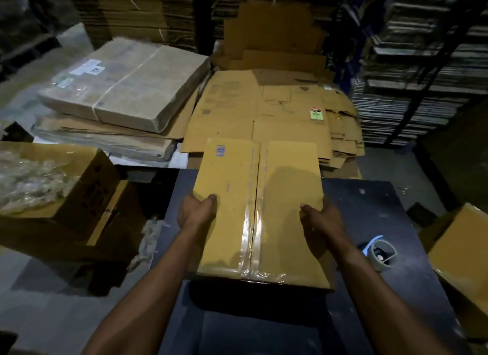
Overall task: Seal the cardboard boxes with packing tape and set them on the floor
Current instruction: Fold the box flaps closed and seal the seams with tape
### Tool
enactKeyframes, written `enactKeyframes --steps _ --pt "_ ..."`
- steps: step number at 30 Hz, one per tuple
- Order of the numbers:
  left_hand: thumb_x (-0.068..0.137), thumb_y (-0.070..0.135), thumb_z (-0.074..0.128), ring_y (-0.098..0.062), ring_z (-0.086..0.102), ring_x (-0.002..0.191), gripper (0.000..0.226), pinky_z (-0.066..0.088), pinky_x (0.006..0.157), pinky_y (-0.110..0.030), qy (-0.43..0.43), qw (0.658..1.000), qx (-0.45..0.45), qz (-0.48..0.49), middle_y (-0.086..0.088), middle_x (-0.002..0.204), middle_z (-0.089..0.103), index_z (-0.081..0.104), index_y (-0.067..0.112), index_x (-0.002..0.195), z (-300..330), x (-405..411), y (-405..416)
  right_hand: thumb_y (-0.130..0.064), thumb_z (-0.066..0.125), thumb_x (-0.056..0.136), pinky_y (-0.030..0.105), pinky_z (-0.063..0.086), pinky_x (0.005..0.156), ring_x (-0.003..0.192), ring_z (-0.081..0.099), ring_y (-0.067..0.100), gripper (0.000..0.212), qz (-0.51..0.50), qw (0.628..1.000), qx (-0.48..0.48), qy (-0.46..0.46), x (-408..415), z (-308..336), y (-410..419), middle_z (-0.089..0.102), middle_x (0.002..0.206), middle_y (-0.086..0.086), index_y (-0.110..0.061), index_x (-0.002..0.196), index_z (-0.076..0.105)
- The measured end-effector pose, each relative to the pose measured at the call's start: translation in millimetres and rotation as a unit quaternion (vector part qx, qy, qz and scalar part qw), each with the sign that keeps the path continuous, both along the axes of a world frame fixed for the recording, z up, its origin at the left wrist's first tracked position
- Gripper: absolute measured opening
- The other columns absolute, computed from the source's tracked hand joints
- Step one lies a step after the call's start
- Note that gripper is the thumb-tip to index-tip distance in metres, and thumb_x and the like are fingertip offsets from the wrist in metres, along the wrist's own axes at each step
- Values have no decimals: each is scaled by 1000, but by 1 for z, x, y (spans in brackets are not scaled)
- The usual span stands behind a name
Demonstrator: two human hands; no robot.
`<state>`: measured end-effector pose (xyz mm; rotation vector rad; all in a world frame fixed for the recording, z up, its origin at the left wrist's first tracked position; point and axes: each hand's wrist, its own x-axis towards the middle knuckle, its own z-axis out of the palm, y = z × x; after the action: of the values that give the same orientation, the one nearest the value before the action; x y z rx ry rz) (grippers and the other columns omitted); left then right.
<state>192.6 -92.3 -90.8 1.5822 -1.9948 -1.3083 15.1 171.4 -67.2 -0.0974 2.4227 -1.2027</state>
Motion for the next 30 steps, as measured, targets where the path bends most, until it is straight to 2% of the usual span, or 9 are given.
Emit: enactKeyframes --steps 4,8,11,14,17,19,23,28,30 --pt "68 69 58 -38 67 108 73 56 94 -48 -46 998 -27 -33 -10 118 73 66 20 122 -5 -3 -5 -41 70 88 50 57 90 96 67 29 29 13 997 69 34 16 -11 14 71 104 7 -16 99 58" --pt "73 69 60 -40 67 108 72 56 91 -46 -96 990 -70 -81 -10 121 71 62 22 128 4 -11 -18 -45 62 76 39 59 73 76 68 23 32 57 986 147 51 27 -12 24 71 85 0 -19 94 64" --pt "84 63 66 -40 64 115 68 50 90 -44 -122 982 -89 -109 -12 127 68 58 18 135 10 -14 -24 -40 59 80 42 61 67 63 68 23 31 65 989 131 30 22 -7 26 72 67 2 -11 75 68" --pt "82 66 70 -40 63 117 76 53 94 -46 -125 982 -78 -115 -14 130 66 53 15 136 10 -15 -22 -32 64 93 42 59 78 83 67 22 15 20 999 34 -4 22 -7 19 71 97 3 -18 98 63" --pt "66 80 77 -42 57 127 111 50 100 -51 -158 978 -57 -125 -17 142 56 39 12 145 12 -20 -11 -35 63 96 43 55 87 96 63 29 29 1 998 59 2 22 -16 12 62 109 7 -14 114 56" --pt "58 84 79 -43 50 135 128 45 105 -54 -186 974 -66 -109 -21 150 48 33 8 151 17 -26 -3 -43 62 96 46 56 88 99 64 32 35 5 995 96 6 16 -19 12 63 109 8 -12 112 56" --pt "48 90 78 -44 48 136 138 44 107 -57 -183 975 -88 -94 -22 149 47 34 6 148 26 -34 1 -49 64 94 42 57 80 93 68 30 41 17 994 111 15 -3 -10 19 71 106 10 -12 113 64" --pt "40 95 74 -42 36 143 151 37 112 -59 -200 963 -113 -143 -21 155 36 24 9 153 33 -49 4 -43 73 88 34 56 70 88 71 29 40 49 990 131 18 -21 -2 30 75 99 11 -7 106 69" --pt "39 97 73 -42 33 144 154 35 112 -59 -217 951 -134 -175 -21 156 35 23 9 155 34 -55 -3 -50 75 81 33 57 69 84 72 28 49 72 986 149 25 -13 -7 36 76 96 11 -7 104 71"
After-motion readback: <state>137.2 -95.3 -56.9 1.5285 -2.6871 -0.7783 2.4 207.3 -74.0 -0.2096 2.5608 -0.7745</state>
